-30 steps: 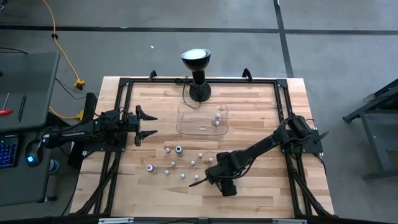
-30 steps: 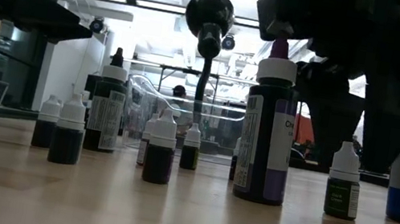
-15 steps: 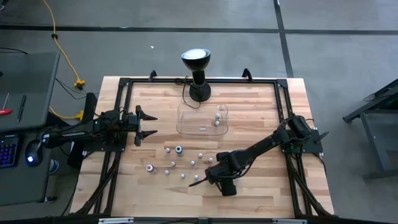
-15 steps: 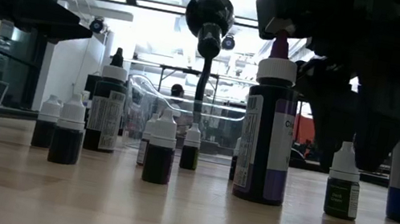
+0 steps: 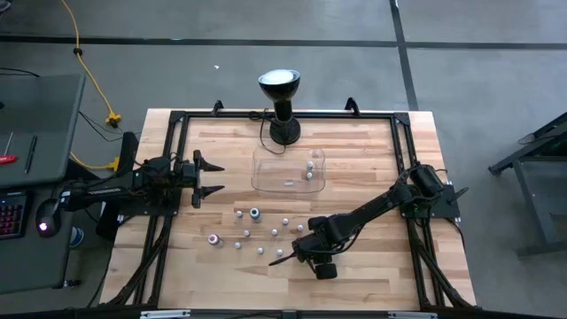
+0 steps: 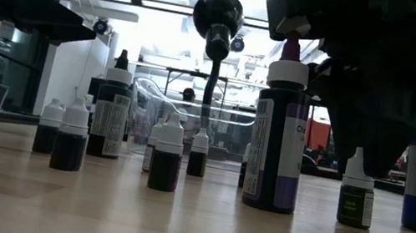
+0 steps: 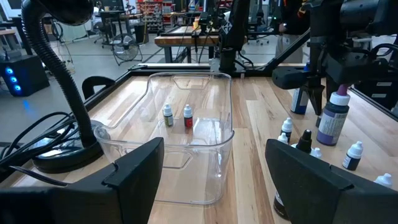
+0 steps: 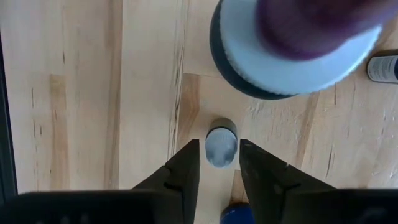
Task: Pick & Place food coloring
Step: Put the dark green food coloring bottle into the transparent bin
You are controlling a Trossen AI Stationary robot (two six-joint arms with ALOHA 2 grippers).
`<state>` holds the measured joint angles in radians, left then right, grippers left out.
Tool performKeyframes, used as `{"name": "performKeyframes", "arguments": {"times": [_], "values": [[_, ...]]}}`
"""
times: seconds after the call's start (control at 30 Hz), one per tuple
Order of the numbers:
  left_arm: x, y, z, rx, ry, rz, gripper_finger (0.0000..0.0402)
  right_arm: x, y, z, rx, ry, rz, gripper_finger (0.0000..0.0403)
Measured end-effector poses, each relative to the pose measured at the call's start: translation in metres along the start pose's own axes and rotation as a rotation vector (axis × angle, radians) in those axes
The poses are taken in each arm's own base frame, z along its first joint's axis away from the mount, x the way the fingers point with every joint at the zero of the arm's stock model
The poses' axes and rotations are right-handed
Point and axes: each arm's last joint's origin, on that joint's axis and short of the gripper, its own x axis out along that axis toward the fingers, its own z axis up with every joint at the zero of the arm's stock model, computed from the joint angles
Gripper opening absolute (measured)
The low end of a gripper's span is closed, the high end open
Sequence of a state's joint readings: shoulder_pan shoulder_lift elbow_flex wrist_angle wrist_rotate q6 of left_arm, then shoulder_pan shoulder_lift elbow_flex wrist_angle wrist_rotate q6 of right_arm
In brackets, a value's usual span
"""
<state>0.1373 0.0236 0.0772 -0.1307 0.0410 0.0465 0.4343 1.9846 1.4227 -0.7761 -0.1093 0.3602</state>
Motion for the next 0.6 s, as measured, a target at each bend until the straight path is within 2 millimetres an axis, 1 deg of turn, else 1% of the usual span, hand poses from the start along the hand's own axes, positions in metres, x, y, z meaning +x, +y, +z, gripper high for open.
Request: {"name": "performKeyframes", "arguments": {"times": [0.2,0.3,0.47,0.6], "values": [[0.000,0.000,0.000,0.000,0.000,0.000,0.0278,-0.001,0.000,0.000,0.001,-0.003,0.001,0.0056],[0.000,0.000,0.000,0.000,0.000,0.000,0.0278,-0.001,0.000,0.000,0.002,-0.003,0.002,0.0042],[0.000,0.000,0.000,0.000,0.000,0.000,0.0278,-0.003,-0.001,0.000,0.004,-0.007,0.004,0.0048],[0.000,0.000,0.000,0.000,0.000,0.000,0.0278,-0.017,-0.003,0.002,0.032,-0.034,0.012,0.0042]]}}
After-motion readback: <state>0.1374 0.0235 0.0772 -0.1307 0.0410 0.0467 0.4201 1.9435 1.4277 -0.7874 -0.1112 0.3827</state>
